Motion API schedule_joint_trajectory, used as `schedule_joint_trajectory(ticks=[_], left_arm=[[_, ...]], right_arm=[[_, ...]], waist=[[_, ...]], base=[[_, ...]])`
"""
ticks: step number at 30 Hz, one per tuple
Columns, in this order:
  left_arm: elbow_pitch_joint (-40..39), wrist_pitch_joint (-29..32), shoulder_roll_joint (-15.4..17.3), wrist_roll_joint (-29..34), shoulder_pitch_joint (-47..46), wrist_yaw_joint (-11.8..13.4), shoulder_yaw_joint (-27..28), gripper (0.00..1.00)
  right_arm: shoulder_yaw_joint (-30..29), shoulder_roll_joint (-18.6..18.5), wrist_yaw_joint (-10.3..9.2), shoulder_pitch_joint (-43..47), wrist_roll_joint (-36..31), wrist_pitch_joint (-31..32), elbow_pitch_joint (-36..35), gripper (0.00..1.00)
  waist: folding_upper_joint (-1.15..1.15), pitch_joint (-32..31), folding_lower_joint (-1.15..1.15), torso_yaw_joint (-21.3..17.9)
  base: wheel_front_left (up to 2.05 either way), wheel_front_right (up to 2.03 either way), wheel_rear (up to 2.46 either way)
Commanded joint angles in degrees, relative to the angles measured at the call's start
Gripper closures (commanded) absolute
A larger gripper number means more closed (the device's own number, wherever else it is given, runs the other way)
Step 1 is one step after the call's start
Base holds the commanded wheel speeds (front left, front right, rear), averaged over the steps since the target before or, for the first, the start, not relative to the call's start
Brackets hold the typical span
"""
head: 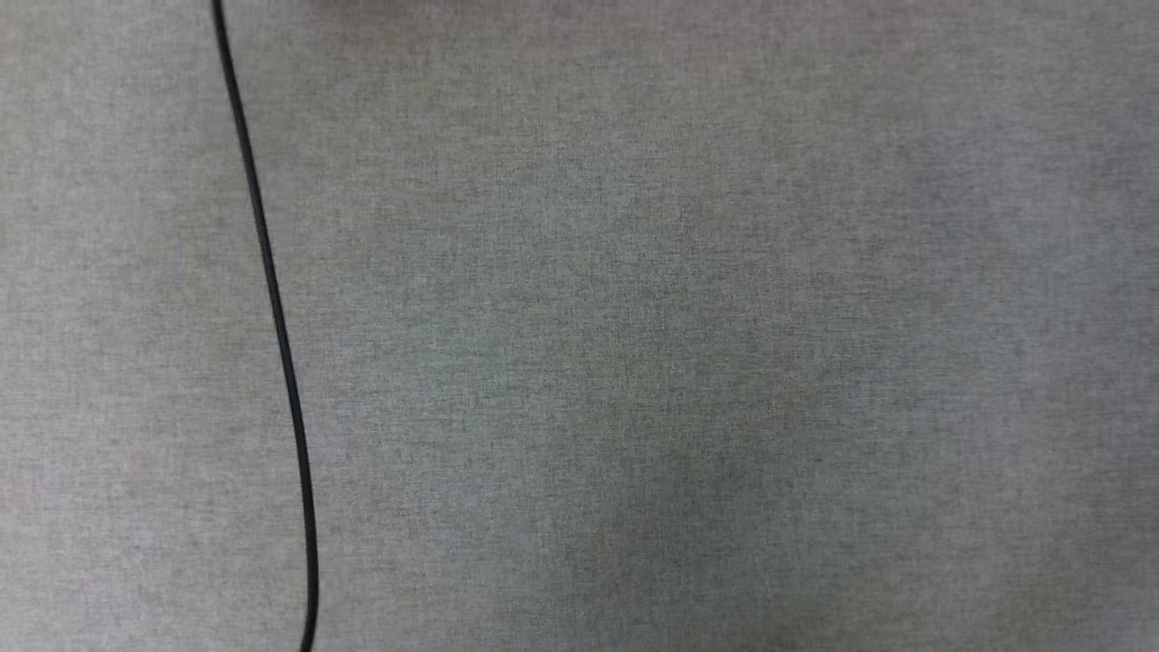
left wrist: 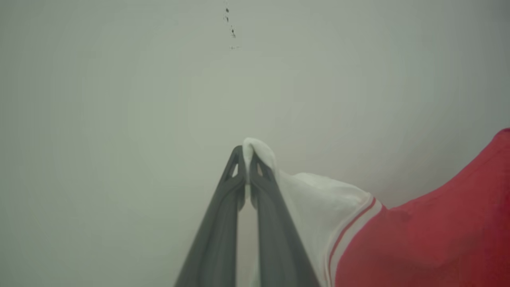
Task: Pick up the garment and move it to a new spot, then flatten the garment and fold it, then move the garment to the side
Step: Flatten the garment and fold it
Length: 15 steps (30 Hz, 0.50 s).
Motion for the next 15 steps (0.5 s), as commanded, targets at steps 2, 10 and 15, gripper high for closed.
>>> schedule_joint_trajectory(ticks=[2, 10, 15], left_arm=[[0.0, -0.9, 0.0, -1.0, 4.1, 0.0, -0.1, 1.0], [-7.6, -2.9, 2.2, -3.7, 26.5, 2.6, 0.3, 1.0], [-16.0, -3.1, 3.6, -4.9, 40.8, 6.4, 0.5, 1.0]], right_arm=[[1.0, 0.9, -0.07, 2.8, 1.6, -1.3, 0.8, 1.0], [7.2, 0.9, -0.06, 18.2, 9.4, -6.7, 0.7, 1.0], [10.4, -1.0, -0.06, 27.7, 12.1, -8.4, -1.6, 1.0]], waist=[[0.0, -0.7, -0.01, -0.1], [0.0, -5.9, -0.01, 0.3], [0.0, -9.8, -0.01, 0.9]], base=[[0.0, 0.0, 0.0], [0.0, 0.0, 0.0], [0.0, 0.0, 0.0]])
